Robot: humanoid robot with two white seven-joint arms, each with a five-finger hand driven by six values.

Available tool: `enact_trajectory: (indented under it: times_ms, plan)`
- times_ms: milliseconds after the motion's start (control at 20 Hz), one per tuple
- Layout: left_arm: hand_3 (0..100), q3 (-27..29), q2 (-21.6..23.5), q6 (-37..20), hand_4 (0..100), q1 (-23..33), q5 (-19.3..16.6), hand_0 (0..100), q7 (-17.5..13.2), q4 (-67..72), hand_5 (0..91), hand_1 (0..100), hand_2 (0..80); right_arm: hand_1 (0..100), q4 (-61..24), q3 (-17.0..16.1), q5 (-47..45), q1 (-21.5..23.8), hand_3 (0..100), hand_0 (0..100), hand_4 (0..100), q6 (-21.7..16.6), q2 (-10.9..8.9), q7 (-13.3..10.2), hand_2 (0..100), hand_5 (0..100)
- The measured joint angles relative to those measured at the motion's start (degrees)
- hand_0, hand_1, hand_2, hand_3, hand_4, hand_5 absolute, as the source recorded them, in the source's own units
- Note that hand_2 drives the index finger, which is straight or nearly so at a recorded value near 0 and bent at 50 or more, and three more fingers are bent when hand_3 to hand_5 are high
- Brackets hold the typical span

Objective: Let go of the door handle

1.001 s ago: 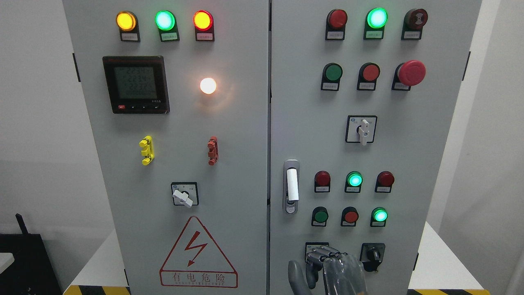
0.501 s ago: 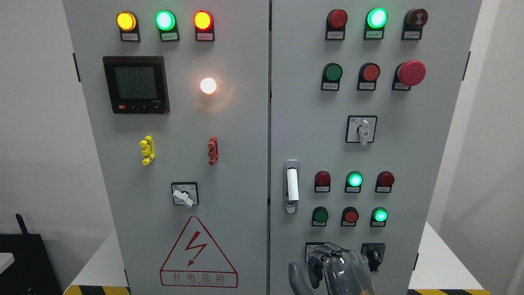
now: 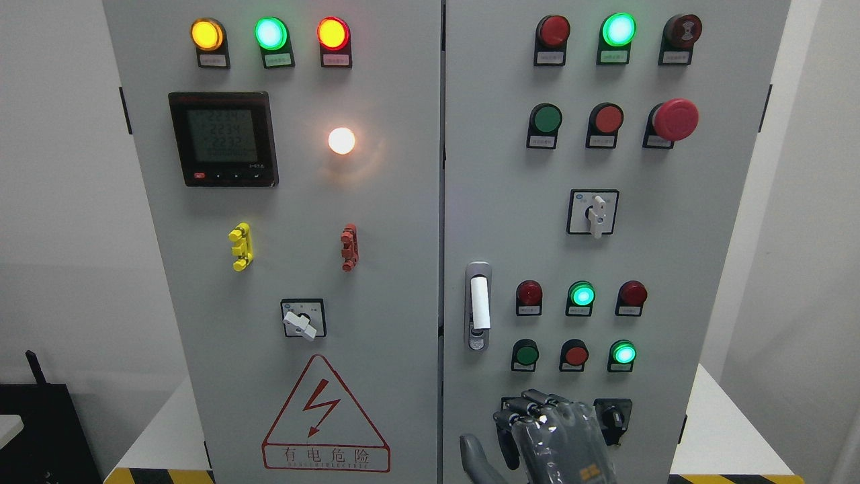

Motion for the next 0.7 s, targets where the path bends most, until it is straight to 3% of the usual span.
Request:
enact_trajectory:
  times_ms: [701]
  plan:
    - [0,-0.01,0.00,0.00,0,0.00,0.01,12,0.00,0.00,0.0,39,0.0,0,-2.81,-0.59,12.77,-0.52,100,52,93,2.83,3.98,8.88,100,92]
